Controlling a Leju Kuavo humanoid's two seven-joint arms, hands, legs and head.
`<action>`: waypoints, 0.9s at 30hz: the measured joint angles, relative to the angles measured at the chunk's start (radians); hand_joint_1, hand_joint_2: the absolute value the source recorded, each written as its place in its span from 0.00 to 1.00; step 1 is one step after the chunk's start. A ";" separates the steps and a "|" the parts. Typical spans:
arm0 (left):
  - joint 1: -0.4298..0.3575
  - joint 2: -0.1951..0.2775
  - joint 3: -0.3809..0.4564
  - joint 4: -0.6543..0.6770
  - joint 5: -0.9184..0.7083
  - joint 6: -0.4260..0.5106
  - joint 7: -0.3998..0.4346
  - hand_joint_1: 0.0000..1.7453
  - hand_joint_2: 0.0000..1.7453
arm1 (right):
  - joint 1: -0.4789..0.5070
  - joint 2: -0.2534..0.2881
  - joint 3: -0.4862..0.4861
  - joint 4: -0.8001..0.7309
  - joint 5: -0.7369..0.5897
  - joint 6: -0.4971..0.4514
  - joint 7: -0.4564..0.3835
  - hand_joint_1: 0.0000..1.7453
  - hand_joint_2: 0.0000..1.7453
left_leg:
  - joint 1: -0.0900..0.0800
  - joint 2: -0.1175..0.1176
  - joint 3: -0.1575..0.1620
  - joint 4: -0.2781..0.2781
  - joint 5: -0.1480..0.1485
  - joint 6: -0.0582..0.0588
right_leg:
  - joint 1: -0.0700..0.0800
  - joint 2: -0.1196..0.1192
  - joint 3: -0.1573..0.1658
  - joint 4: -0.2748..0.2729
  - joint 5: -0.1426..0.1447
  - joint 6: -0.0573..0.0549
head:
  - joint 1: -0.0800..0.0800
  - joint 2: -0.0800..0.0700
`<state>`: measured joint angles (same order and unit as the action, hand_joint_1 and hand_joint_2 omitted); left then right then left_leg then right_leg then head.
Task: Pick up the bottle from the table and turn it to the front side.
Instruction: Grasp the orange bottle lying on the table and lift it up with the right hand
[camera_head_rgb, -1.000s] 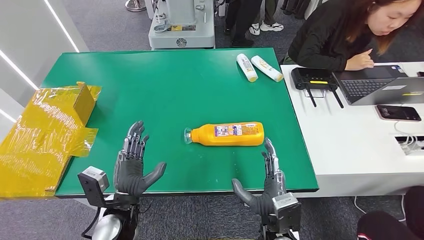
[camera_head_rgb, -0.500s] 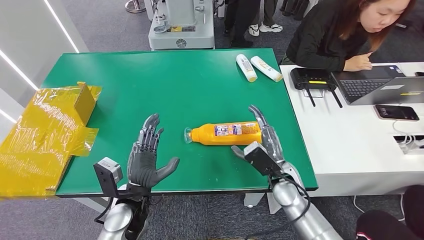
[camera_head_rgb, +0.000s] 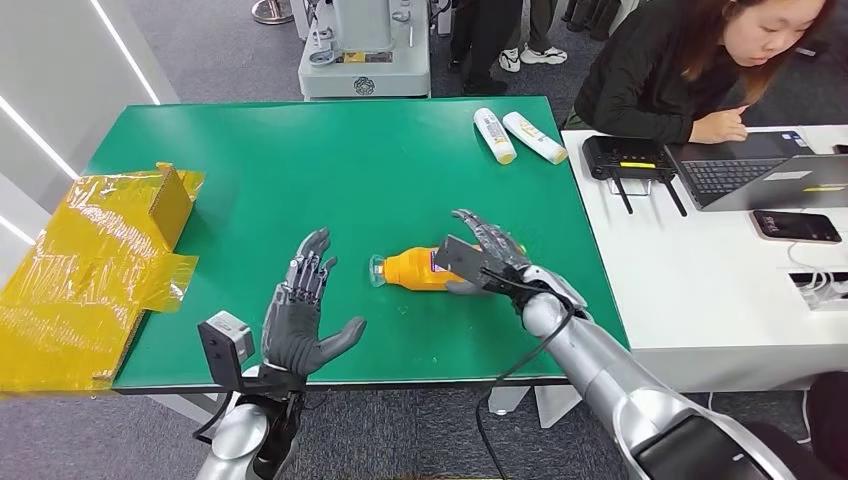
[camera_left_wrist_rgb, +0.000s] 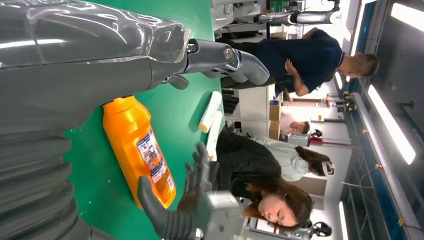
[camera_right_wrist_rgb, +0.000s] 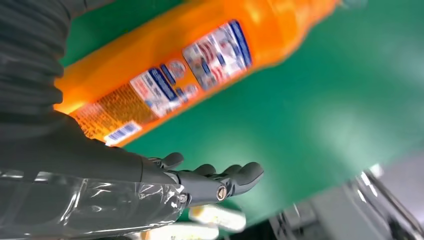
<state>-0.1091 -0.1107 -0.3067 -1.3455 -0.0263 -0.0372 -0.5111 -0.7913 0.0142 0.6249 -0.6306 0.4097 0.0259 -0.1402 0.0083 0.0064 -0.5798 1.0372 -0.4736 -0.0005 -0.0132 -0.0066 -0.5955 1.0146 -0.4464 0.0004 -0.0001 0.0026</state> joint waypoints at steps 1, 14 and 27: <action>-0.001 0.000 0.000 0.000 -0.001 -0.001 0.003 0.00 1.00 | -0.018 0.005 0.014 0.022 0.010 0.035 0.021 0.00 1.00 | 0.000 0.000 0.000 0.000 0.000 0.000 | 0.000 0.000 0.000 0.000 0.000 0.000 | 0.000 0.000; -0.001 0.002 0.000 0.000 0.015 0.002 0.023 0.00 1.00 | -0.137 0.042 0.159 0.186 0.113 0.187 0.122 0.00 1.00 | 0.000 0.000 0.000 0.000 0.000 0.000 | 0.000 0.000 0.000 0.000 0.000 0.000 | 0.000 0.000; 0.002 0.002 0.000 0.000 0.026 -0.003 0.023 0.00 1.00 | -0.154 0.019 0.226 0.231 0.164 0.189 0.161 0.00 1.00 | 0.000 0.000 0.000 0.001 0.000 0.000 | 0.000 0.000 0.000 0.000 0.000 0.000 | 0.000 0.000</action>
<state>-0.1068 -0.1082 -0.3071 -1.3455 -0.0006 -0.0404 -0.4883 -0.9454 0.0331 0.8509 -0.3999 0.5732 0.2152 0.0204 0.0083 0.0063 -0.5798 1.0377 -0.4735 -0.0005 -0.0132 -0.0066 -0.5957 1.0144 -0.4461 0.0006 -0.0002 0.0026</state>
